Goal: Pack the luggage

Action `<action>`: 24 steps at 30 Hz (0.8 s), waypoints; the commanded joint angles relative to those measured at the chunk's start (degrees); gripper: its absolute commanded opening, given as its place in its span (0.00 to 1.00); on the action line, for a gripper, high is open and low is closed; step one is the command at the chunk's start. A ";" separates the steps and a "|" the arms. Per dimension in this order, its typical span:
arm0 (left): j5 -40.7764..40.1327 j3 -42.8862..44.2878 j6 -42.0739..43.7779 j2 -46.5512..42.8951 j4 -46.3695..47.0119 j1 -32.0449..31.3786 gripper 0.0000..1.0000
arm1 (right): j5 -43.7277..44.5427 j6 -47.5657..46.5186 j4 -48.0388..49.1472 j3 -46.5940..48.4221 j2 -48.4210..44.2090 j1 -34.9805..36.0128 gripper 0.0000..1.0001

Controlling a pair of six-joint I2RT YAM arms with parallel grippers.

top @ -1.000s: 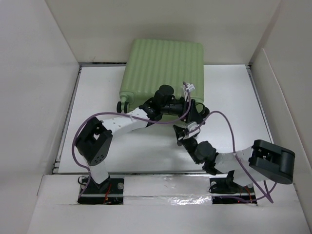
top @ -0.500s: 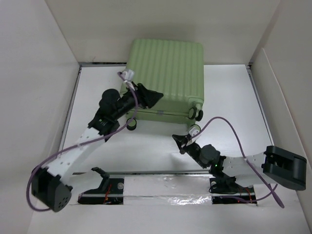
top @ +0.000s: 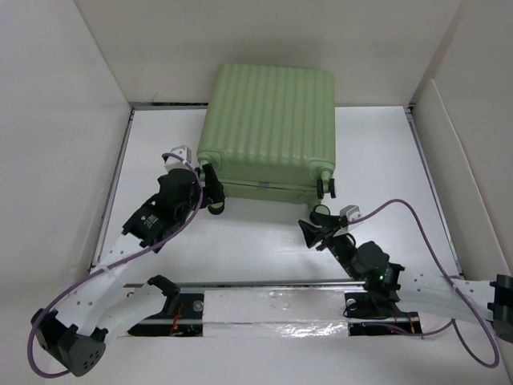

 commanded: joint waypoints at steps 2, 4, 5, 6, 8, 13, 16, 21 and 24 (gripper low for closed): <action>-5.08 1.66 3.98 1.82 -6.68 -0.01 0.96 | 1.30 1.91 -2.72 -1.86 -2.46 -1.05 0.58; -5.08 3.06 5.66 5.41 -6.41 -0.01 0.96 | -0.09 1.82 -1.50 -1.95 -1.76 -1.05 0.58; -6.73 4.98 6.02 6.65 -7.10 -0.01 0.96 | -0.63 1.82 -0.88 -1.86 -0.27 -1.05 0.59; -7.71 5.78 6.54 8.75 -7.11 -0.01 0.96 | -0.98 1.82 0.34 -1.78 0.61 -1.05 0.59; -8.68 6.84 7.95 9.91 -4.93 -0.01 0.96 | -2.21 1.74 1.32 -1.25 2.54 -1.05 0.59; -9.13 8.95 12.17 14.73 -1.31 1.14 0.92 | -3.88 1.30 3.96 -0.55 7.03 -1.05 0.59; -9.47 10.18 12.79 17.55 -0.52 1.14 0.87 | -3.88 1.21 3.78 -0.63 6.60 -1.05 0.59; -5.62 9.92 13.58 19.22 2.11 2.19 0.44 | -3.01 1.21 2.47 -1.16 4.23 -1.58 0.59; -2.81 10.01 13.67 19.93 2.38 2.19 0.08 | -2.30 1.21 1.41 -1.42 2.21 -1.58 0.59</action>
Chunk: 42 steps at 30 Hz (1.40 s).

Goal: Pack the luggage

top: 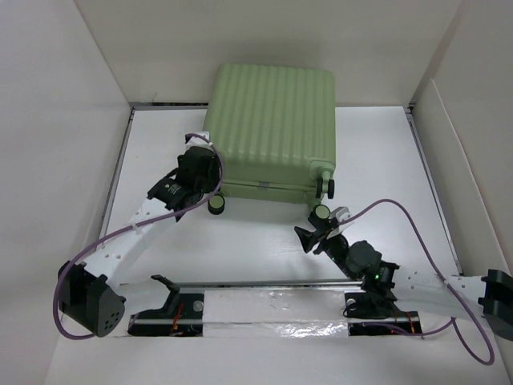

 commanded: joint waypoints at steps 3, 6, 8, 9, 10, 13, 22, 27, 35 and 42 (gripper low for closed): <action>7.65 2.01 -0.98 -0.05 4.98 0.03 0.00 | 1.85 0.29 -0.64 0.54 -3.20 -0.74 0.60; 11.80 0.61 -3.77 -1.63 8.84 -3.30 0.00 | 4.13 1.95 -5.12 1.51 -5.13 -1.45 0.60; 18.70 -0.62 -6.15 -2.07 12.87 -4.02 0.00 | 4.58 2.84 -7.85 2.56 -6.01 -2.24 0.54; 21.01 -1.76 -7.73 -2.94 15.25 -4.02 0.00 | 4.49 3.62 -10.30 2.91 -6.97 -3.11 0.49; 23.38 -3.34 -10.79 -3.91 18.05 -4.02 0.00 | 4.41 3.98 -11.20 3.09 -7.33 -3.99 0.46; 30.78 -9.32 -16.69 -6.55 29.31 -4.02 0.00 | 3.00 5.04 -14.36 3.79 -9.69 -5.49 0.22; 39.12 -21.36 -27.60 -11.74 53.81 -4.02 0.00 | -0.49 2.76 -24.30 7.74 -15.95 -16.82 0.43; 28.88 -16.72 -23.32 -7.45 54.48 -17.01 0.00 | -11.75 -0.49 -24.82 11.61 -9.21 -28.33 0.52; 23.76 -19.96 -21.20 -16.04 53.07 -17.99 0.00 | -17.65 -0.59 -21.84 9.33 -8.73 -38.44 0.52; 24.28 -22.77 -21.89 -20.52 52.71 -17.99 0.00 | -27.21 -2.33 -19.57 7.22 -8.75 -46.08 0.64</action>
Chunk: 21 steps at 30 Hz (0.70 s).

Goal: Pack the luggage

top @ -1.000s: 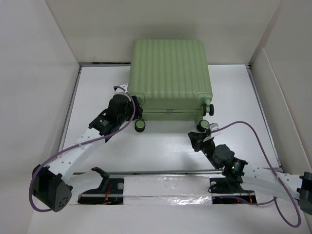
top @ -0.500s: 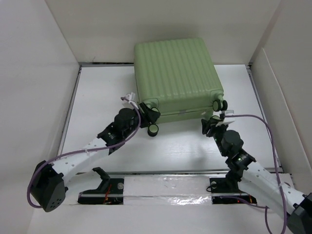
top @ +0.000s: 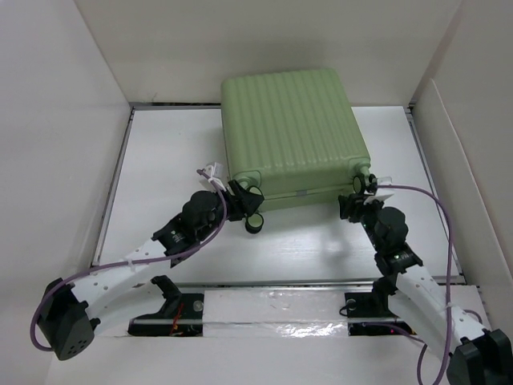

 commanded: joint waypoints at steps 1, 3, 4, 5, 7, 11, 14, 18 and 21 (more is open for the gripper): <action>8.66 1.38 5.67 -6.10 16.97 -2.23 0.00 | -9.52 -3.28 4.00 0.20 1.20 -3.96 0.66; 9.80 0.67 5.14 -5.93 17.85 -2.23 0.00 | -16.56 -4.95 3.92 1.26 4.19 -5.37 0.66; 10.58 0.32 5.05 -5.32 18.64 -2.23 0.00 | -20.06 -5.22 4.35 1.44 4.81 -5.37 0.64; 10.59 0.32 4.96 -5.31 18.82 -2.23 0.00 | -21.05 -5.31 5.49 1.01 5.25 -5.37 0.62; 11.38 -0.03 4.79 -4.52 19.35 -2.23 0.00 | -20.63 -4.08 9.09 -0.48 5.17 -5.37 0.61; 12.52 -0.03 4.78 -3.47 19.88 -2.23 0.00 | -15.70 -4.51 14.20 -2.87 6.74 -5.37 0.57; 12.70 -0.29 4.44 -3.03 20.23 -2.23 0.00 | -16.40 -5.84 14.89 -1.02 11.65 -5.37 0.53; 12.88 -0.12 4.35 -2.68 20.05 -2.23 0.00 | -16.23 -6.01 21.66 0.30 17.55 -5.37 0.49; 13.31 -0.21 4.00 -2.50 20.23 -2.23 0.00 | -15.00 -6.28 25.35 0.39 19.57 -5.37 0.46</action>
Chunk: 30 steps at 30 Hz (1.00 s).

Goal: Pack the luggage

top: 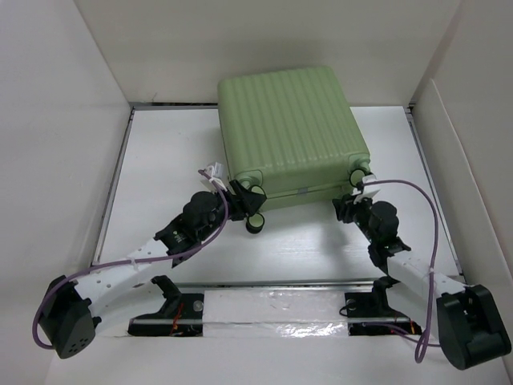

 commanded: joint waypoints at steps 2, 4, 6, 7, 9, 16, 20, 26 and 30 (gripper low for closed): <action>11.81 1.67 5.20 -2.30 15.94 -2.19 0.00 | 0.32 -1.88 11.20 2.75 1.68 -0.13 0.44; 11.99 1.41 5.02 -2.04 16.03 -2.19 0.00 | 1.29 -2.06 13.57 2.05 1.85 -0.13 0.44; 12.07 1.06 4.67 -1.95 16.38 -2.19 0.00 | 2.96 -2.15 17.16 1.08 2.72 -0.13 0.44; 11.99 0.80 4.32 -2.04 16.56 -2.19 0.00 | 3.32 -1.97 19.01 0.64 3.43 -0.13 0.45; 12.16 0.27 3.97 -2.30 17.26 -2.19 0.00 | 4.02 -1.53 24.53 0.02 5.27 -0.13 0.44; 12.51 -0.44 3.70 -2.92 17.35 -2.19 0.00 | 5.78 -1.18 39.06 0.99 16.08 1.63 0.23; 12.43 -0.96 3.53 -3.62 17.35 -2.19 0.00 | 6.65 -1.09 41.62 1.43 17.94 3.04 0.09; 11.98 -1.06 3.44 -3.71 18.66 -2.19 0.00 | 8.15 -0.39 39.16 1.87 17.58 7.42 0.00; 13.04 0.96 3.18 -0.82 20.95 -2.19 0.00 | 11.21 -0.74 39.42 2.13 19.16 15.06 0.00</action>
